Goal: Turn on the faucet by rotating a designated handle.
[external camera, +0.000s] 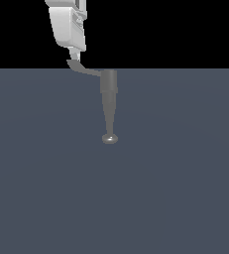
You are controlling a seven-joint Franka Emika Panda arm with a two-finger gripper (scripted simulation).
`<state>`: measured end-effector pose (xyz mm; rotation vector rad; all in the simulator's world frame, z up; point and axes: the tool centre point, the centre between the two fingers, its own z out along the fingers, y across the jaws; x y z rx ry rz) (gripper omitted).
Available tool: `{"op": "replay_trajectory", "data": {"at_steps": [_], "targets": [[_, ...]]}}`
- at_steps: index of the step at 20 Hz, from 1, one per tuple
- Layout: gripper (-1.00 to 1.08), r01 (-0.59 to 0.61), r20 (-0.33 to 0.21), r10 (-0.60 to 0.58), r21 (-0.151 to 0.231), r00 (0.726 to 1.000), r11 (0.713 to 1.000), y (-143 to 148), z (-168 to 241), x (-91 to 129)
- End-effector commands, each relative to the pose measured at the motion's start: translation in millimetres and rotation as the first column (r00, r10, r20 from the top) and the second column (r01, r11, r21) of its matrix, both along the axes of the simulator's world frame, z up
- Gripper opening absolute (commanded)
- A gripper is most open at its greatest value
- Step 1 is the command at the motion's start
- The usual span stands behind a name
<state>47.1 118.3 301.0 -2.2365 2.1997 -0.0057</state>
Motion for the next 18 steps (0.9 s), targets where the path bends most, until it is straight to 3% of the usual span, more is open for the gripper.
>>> {"op": "replay_trajectory", "data": {"at_steps": [1,10,12,18], "targets": [[-1.00,-0.003,-0.006,0.003,-0.001,1.000,1.000,1,-1,-9],[-1.00,-0.003,-0.006,0.003,-0.001,1.000,1.000,0,-1,-35],[-1.00,-0.001,-0.001,0.001,-0.001,1.000,1.000,-1,0,-30],[-1.00,-0.001,-0.002,0.001,-0.001,1.000,1.000,-16,0,-45]]}}
